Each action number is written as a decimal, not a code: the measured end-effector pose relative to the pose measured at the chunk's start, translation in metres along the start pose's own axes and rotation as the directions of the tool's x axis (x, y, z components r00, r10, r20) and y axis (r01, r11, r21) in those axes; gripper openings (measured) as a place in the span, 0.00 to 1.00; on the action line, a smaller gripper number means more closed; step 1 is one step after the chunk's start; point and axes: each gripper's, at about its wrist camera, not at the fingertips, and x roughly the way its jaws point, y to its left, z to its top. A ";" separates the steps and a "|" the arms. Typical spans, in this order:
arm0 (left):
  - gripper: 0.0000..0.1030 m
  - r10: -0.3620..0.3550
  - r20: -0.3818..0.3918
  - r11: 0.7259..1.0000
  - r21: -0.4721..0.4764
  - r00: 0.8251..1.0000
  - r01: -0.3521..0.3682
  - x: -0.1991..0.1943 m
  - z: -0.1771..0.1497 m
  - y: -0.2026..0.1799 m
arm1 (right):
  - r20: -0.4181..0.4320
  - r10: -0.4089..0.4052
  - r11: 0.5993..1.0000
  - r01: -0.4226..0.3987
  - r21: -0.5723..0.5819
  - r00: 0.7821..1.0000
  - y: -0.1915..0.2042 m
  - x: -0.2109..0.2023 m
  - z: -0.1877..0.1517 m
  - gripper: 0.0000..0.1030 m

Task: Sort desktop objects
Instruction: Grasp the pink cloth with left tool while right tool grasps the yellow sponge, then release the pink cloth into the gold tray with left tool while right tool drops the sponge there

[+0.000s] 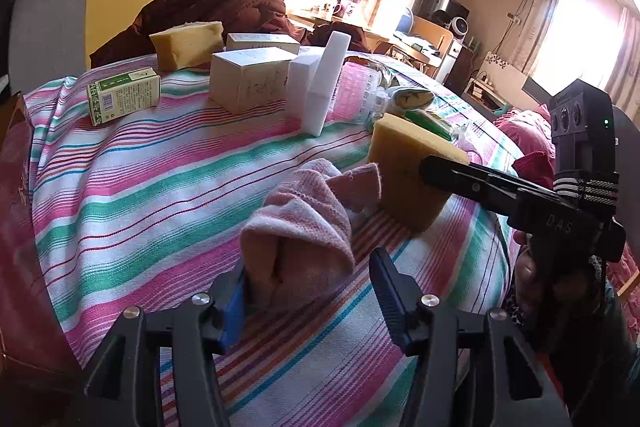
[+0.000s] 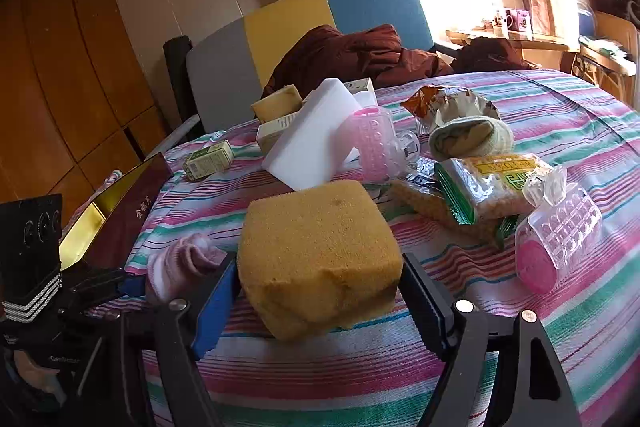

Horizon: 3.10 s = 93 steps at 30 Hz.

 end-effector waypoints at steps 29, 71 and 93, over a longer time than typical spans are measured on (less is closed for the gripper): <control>0.40 0.021 0.044 1.000 -0.001 0.999 -0.021 -0.022 0.003 -0.007 | -0.042 -0.065 0.993 0.061 -0.102 0.997 0.032 -0.007 -0.002 0.71; 0.42 0.540 0.093 0.774 -0.444 0.836 -0.451 -0.223 -0.107 0.204 | -0.301 0.157 0.889 -0.267 -0.372 0.941 0.343 0.179 0.079 0.71; 0.56 0.484 0.168 0.806 -0.467 0.859 -0.363 -0.239 -0.094 0.185 | -0.238 0.196 0.926 -0.259 -0.274 0.951 0.306 0.159 0.094 0.83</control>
